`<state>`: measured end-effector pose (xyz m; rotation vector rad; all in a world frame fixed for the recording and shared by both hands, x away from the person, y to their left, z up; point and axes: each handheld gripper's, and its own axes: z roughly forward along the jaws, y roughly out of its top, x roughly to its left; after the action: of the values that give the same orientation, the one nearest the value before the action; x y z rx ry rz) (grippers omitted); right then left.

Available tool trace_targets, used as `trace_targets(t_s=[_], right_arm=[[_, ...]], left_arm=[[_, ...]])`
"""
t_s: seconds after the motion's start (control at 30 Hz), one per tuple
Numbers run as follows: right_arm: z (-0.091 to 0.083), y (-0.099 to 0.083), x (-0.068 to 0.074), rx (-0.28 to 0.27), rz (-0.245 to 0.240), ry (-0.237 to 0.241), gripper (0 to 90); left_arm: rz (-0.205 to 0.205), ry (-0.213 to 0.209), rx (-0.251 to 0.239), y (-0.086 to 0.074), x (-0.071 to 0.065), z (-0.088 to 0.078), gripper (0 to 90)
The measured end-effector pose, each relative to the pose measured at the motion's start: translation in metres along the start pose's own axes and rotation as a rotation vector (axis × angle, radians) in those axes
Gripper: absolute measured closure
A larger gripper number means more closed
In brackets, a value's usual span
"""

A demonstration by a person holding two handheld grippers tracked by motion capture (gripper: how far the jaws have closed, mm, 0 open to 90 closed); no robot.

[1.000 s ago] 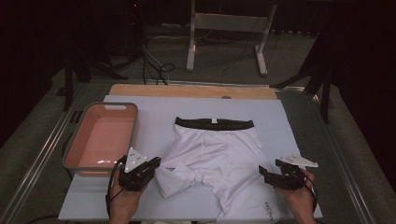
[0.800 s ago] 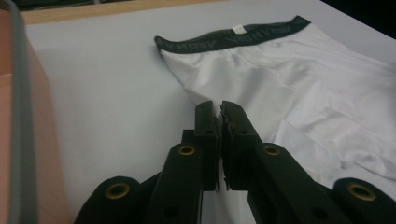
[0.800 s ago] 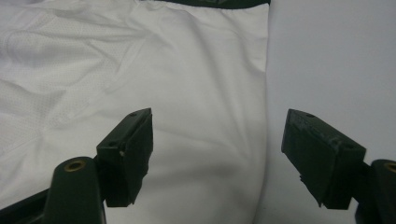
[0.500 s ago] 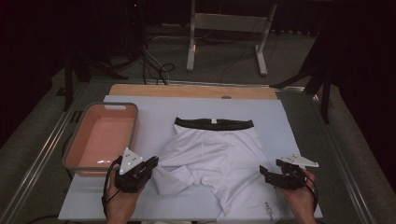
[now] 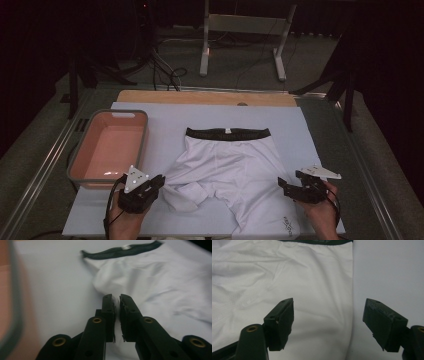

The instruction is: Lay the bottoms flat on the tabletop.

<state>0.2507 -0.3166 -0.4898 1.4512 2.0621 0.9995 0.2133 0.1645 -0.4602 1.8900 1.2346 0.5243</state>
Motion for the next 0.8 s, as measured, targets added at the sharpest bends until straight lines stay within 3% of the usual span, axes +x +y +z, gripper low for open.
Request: trace_targets(t_s=[0.1,0.2,0.4,0.6,0.7,0.8], right_arm=[[0.000,0.000,0.000,0.000,0.000,0.000,24.8],[0.000,0.000,0.000,0.000,-0.002,0.001,24.8],[0.001,0.000,0.001,0.002,-0.003,0.003,24.8],[0.001,0.000,0.000,0.002,-0.004,0.004,24.8],[0.001,0.000,0.000,0.005,-0.003,0.003,24.8],[0.002,0.000,0.000,0.005,-0.003,0.003,24.8]], left_arm=[[-0.044,0.048,-0.008,0.000,0.008,0.000,80.0],[-0.075,0.023,-0.030,0.000,0.008,0.000,68.7],[-0.042,-0.061,-0.027,0.002,-0.011,0.013,52.2],[-0.013,-0.118,-0.006,0.004,-0.025,0.027,47.1],[0.020,-0.157,0.013,0.005,-0.038,0.037,46.5],[0.034,-0.171,0.026,0.004,-0.044,0.040,46.4]])
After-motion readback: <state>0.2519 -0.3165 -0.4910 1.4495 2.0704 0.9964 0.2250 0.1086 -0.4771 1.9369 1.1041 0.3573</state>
